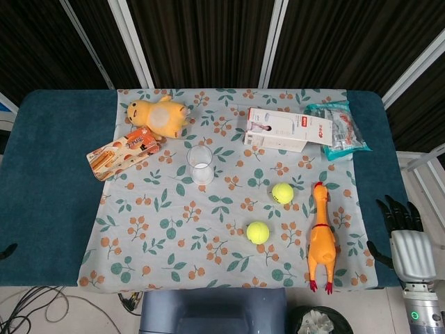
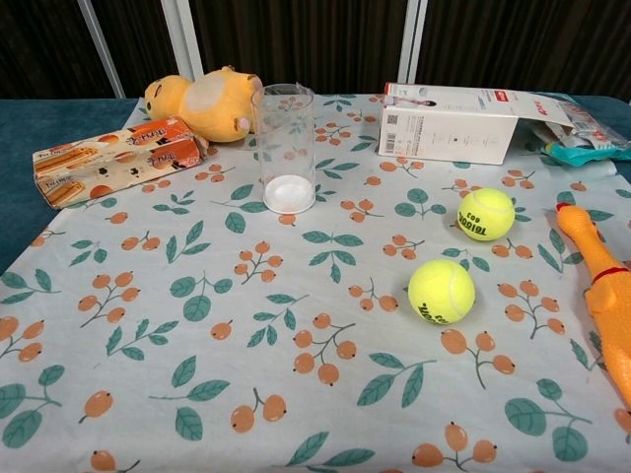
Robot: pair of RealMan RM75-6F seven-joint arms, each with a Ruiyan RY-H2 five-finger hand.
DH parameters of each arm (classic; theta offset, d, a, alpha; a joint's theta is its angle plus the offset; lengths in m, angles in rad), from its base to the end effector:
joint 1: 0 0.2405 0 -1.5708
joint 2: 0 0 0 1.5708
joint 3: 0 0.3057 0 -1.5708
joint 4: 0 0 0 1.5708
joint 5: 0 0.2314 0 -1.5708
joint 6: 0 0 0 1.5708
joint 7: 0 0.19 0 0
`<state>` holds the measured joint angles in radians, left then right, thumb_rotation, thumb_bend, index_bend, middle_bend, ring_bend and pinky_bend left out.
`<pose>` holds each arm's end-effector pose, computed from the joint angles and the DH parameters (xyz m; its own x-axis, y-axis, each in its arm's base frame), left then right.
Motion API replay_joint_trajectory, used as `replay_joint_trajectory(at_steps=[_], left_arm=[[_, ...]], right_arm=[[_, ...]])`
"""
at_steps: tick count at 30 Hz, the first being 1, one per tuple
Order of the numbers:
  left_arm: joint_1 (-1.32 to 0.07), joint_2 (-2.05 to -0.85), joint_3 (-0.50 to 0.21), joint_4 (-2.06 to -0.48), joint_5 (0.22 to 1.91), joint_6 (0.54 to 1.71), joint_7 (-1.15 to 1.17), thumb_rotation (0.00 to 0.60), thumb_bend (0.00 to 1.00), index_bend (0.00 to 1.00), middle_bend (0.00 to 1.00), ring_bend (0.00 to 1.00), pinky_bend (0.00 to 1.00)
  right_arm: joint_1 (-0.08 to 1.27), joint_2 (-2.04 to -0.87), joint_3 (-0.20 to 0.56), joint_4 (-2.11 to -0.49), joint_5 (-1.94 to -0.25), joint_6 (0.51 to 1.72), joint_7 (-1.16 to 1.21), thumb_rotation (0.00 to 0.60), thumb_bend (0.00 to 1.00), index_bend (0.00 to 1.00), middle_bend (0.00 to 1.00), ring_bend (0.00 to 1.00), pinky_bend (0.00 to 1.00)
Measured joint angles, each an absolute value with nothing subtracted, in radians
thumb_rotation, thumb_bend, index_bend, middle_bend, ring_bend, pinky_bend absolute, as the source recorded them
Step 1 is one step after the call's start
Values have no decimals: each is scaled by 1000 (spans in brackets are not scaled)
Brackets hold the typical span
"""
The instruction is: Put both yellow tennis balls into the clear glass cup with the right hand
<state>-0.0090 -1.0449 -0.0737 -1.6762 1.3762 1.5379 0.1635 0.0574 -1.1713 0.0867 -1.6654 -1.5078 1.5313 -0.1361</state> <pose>-0.3859 0.2070 0.2044 0.5435 -0.0151 0.8393 0.8269 0.1820 -0.5321 -0.3454 -0.2297 0.1511 0.4212 0.0633 0.9048 -0.9068 0.0084 0.4216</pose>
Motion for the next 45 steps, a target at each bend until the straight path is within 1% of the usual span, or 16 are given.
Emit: replay_joint_trajectory(at_steps=[7,12,15,21,27,33,37,42,45], left_arm=[[-6,-1034,-75,-1670,1403,1554,125,600,8,50,0,0,51],[-9,-1039,-67,-1651,1427,1554,115,600,8,50,0,0,51],[-11,-1041,-67,-1653,1419,1546,124,600,8,50,0,0,51],[-14,-1048,-69,-1654,1416,1545,138,600,8,50,0,0,51],[-15,-1050,-71,-1653,1406,1540,141,600,8,50,0,0,51],[-16,-1047,-75,-1652,1396,1536,135,600,8,50,0,0,51],[-16,-1045,-77,-1652,1390,1532,131,600,8,50,0,0,51],[-17,-1043,-78,-1652,1386,1528,129,600,8,49,0,0,51],[-18,-1042,-79,-1652,1382,1525,127,600,8,50,0,0,51]], right_arm=[[60,-1139,89,-1689,-1481,1507,-119,600,318,112,66,104,0],[92,-1124,95,-1694,-1474,1446,-111,600,312,112,66,104,0],[129,-1117,105,-1696,-1463,1381,-93,600,311,112,66,104,0],[257,-1130,152,-1684,-1390,1182,-67,600,310,112,66,104,0],[419,-1238,211,-1606,-1263,1001,-110,600,310,112,66,103,0],[522,-1340,246,-1527,-1120,884,-161,600,310,112,66,103,0],[569,-1403,254,-1481,-1064,849,-202,600,310,112,66,109,0],[608,-1460,254,-1443,-1020,826,-232,600,310,112,68,150,0],[626,-1488,253,-1423,-1005,817,-239,600,310,112,97,173,0]])
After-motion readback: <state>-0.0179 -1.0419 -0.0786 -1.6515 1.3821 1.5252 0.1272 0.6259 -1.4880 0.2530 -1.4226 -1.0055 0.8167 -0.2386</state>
